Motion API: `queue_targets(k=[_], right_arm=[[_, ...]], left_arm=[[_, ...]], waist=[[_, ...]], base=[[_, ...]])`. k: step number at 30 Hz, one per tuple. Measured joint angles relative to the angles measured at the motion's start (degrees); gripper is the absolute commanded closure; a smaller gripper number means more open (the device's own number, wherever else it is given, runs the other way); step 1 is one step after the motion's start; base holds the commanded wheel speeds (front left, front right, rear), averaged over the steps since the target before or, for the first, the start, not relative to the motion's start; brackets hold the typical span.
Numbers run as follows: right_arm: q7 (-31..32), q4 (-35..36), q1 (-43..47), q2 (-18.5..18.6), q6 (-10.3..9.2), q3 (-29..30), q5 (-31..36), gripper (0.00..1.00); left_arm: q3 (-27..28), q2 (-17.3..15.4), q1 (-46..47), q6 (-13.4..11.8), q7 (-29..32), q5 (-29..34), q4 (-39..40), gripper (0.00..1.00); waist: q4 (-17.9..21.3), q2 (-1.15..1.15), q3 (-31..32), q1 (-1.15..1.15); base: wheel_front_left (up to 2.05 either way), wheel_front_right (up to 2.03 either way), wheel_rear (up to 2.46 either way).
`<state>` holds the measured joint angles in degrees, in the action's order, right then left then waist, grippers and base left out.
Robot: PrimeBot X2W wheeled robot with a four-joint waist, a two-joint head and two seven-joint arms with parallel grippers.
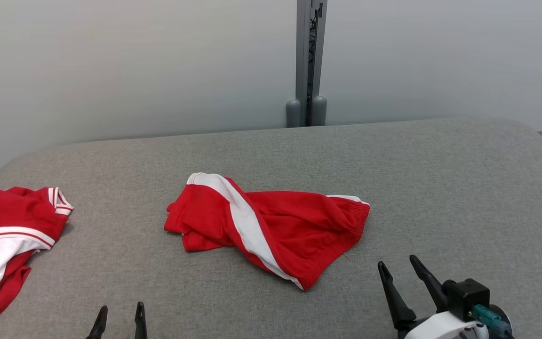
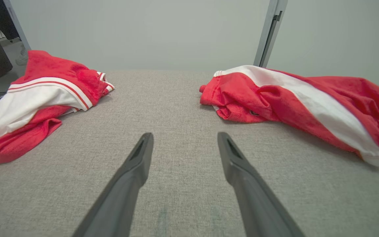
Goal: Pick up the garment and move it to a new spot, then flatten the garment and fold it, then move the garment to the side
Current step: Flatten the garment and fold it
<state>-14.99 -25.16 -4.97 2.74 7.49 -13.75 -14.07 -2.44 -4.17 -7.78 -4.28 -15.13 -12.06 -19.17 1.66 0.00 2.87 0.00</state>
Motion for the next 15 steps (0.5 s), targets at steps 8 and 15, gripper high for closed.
queue_targets(k=[8, 15], right_arm=[[0.00, -1.03, -0.29, 0.03, 0.00, -2.93, 0.26, 0.00], [0.00, -4.19, -2.33, -0.02, 0.00, -8.46, 0.40, 0.00]], left_arm=[[1.07, 1.21, 0.14, 2.29, -0.01, 2.21, -0.32, 0.00], [-0.93, 1.38, 0.67, 2.93, 0.00, 1.30, -1.68, 0.00]], waist=[[-1.85, 0.00, -1.49, 0.00], [-5.27, 0.00, -3.31, 0.00]], base=[[0.00, 0.00, 0.00], [0.00, 0.00, 0.00]])
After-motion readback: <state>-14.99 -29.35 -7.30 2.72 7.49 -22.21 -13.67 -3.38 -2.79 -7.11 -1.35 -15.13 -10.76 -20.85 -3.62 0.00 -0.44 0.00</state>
